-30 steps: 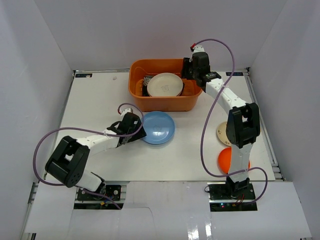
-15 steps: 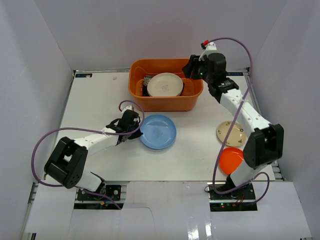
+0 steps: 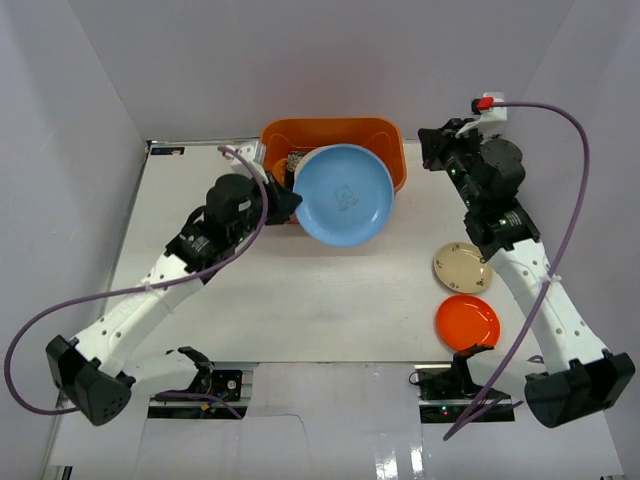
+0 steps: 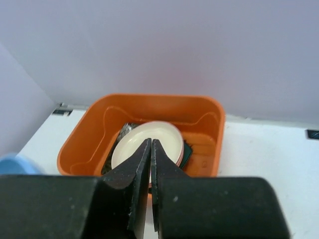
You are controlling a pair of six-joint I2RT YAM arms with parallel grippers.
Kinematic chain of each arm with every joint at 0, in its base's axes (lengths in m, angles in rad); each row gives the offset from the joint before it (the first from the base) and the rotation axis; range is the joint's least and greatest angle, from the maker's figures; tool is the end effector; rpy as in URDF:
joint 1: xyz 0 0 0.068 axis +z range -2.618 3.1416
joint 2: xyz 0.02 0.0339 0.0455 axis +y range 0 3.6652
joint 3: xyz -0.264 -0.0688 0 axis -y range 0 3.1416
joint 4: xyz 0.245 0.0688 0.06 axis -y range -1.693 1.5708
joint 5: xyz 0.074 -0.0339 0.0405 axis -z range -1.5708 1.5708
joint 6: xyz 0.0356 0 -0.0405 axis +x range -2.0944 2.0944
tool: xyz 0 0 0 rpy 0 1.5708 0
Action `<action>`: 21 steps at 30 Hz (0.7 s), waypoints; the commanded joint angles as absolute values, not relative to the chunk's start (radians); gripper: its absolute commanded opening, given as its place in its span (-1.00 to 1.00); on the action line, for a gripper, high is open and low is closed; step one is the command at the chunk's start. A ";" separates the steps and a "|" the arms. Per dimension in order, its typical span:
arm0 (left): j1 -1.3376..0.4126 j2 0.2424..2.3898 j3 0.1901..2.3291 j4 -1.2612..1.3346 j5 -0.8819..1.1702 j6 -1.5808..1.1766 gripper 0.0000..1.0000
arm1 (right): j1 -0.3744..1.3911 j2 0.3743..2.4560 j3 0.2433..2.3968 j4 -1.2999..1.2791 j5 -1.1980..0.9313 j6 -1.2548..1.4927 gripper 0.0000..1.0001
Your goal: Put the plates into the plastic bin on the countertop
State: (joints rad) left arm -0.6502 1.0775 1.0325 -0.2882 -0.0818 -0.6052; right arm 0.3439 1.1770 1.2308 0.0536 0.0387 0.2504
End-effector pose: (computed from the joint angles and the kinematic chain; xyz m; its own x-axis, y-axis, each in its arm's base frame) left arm 0.1975 -0.1465 0.3591 -0.5224 -0.3151 -0.7924 0.2975 0.8035 -0.5157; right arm 0.2538 0.0894 0.4421 0.0233 0.2713 -0.9622 -0.3163 0.9150 0.2504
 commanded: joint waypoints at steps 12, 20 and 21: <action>-0.473 1.923 1.949 -0.465 -0.089 -0.511 -1.00 | 0.336 0.976 1.194 0.025 0.160 0.156 -0.71; -0.417 2.216 2.295 -0.577 -0.060 -0.489 -1.00 | 0.334 1.070 1.181 0.006 0.130 0.167 -0.62; -0.413 2.229 2.299 -0.581 -0.058 -0.483 -1.00 | 0.333 1.080 1.180 0.006 0.130 0.167 -0.60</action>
